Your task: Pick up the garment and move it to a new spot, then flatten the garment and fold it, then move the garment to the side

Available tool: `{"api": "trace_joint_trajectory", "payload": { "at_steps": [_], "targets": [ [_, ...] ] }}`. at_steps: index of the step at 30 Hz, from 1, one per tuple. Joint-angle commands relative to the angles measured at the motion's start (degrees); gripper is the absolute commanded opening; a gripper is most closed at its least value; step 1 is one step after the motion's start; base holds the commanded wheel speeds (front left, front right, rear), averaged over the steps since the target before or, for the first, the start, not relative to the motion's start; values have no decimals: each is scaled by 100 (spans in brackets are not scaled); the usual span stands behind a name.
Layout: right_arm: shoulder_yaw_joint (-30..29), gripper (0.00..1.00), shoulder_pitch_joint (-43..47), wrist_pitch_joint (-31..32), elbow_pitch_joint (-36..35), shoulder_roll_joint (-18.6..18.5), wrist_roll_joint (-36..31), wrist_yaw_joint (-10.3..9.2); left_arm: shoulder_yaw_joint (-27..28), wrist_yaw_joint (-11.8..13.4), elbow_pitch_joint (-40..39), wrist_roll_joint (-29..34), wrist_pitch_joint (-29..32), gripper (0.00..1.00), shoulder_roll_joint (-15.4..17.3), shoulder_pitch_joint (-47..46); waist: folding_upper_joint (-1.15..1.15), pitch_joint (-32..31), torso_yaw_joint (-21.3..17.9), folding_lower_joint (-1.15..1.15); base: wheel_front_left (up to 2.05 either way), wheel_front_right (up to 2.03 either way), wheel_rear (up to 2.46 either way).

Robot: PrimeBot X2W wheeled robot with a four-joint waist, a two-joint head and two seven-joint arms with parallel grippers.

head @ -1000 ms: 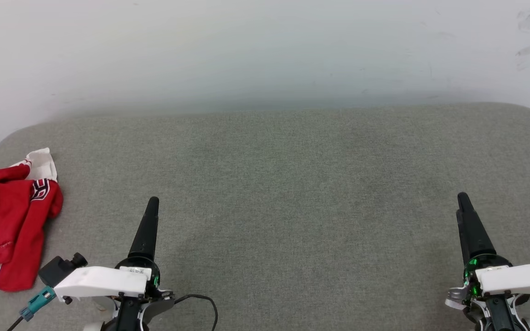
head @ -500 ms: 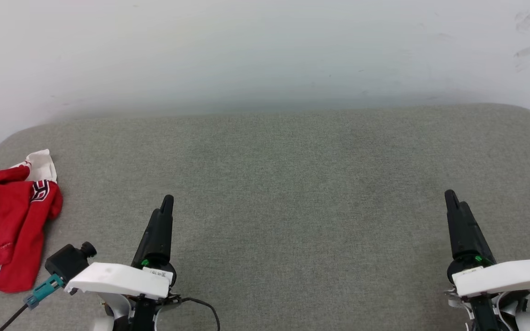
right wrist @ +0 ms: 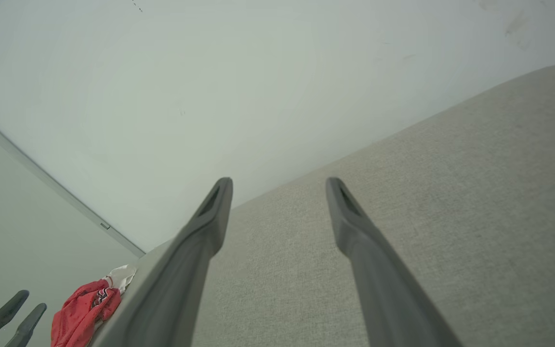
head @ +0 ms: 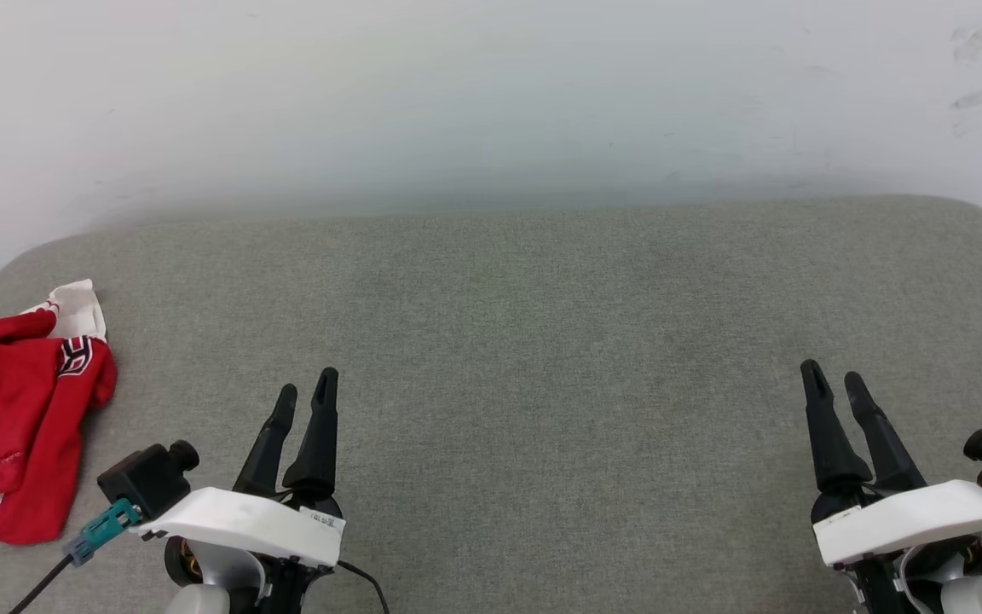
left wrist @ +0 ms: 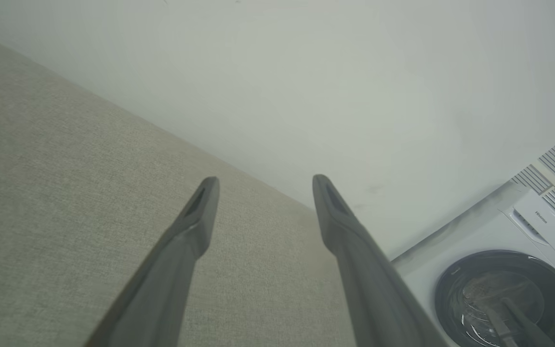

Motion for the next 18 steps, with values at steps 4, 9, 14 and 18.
{"api": "trace_joint_trajectory", "payload": {
  "at_steps": [4,9,14,18],
  "targets": [
    [7,100,-3,58,-109,-33,-440,2,-7,-2,-86,558,-109,100,56,-13,0,-7,-2,0,0,0,0],
    [-29,100,10,118,-137,-20,-952,1,12,-2,-98,1161,-185,100,82,30,0,-12,2,0,0,0,0],
    [-77,100,19,146,-162,10,-1433,1,99,-2,-79,1719,-261,100,64,79,0,-22,7,0,0,0,0],
    [-116,100,30,144,-179,42,-1759,1,155,-2,-63,2091,-315,100,49,109,0,-28,9,0,0,0,0]
  ]
}}
